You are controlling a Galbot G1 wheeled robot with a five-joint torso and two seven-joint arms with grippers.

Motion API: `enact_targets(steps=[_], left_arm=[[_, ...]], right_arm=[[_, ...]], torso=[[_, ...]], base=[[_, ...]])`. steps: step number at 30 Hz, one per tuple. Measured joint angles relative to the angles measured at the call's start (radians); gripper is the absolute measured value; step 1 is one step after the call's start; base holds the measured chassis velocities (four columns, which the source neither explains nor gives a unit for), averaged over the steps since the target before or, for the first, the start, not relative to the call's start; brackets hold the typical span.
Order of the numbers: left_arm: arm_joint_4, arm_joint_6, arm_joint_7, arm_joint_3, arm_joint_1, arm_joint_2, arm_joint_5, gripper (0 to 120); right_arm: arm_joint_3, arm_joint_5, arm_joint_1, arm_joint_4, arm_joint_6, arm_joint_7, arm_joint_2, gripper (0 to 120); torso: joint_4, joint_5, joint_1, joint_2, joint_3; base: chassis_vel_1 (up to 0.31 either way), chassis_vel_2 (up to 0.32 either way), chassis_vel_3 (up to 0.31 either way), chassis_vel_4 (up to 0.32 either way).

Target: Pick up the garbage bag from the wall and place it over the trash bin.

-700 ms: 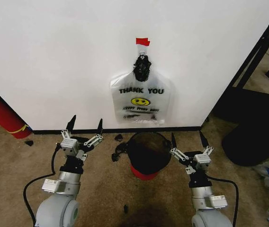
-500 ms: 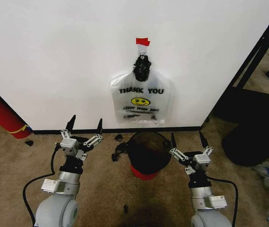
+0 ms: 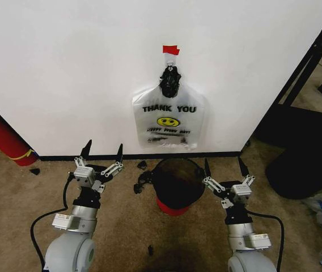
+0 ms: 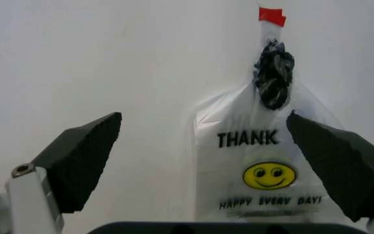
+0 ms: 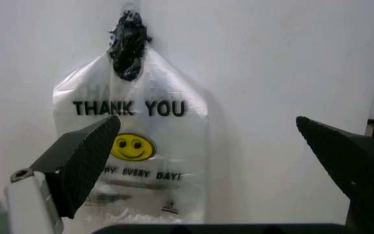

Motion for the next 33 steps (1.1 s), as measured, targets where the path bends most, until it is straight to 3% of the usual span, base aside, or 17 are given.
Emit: enact_targets(steps=[33], left_arm=[[0.015,-0.02,0.007,0.004,-0.007,-0.015,0.013,100]], right_arm=[[-0.001,0.007,0.029,-0.016,-0.001,-0.003,-0.009,100]], torso=[[0.0,0.0,0.0,0.0,0.0]], base=[[0.0,0.0,0.0,0.0]])
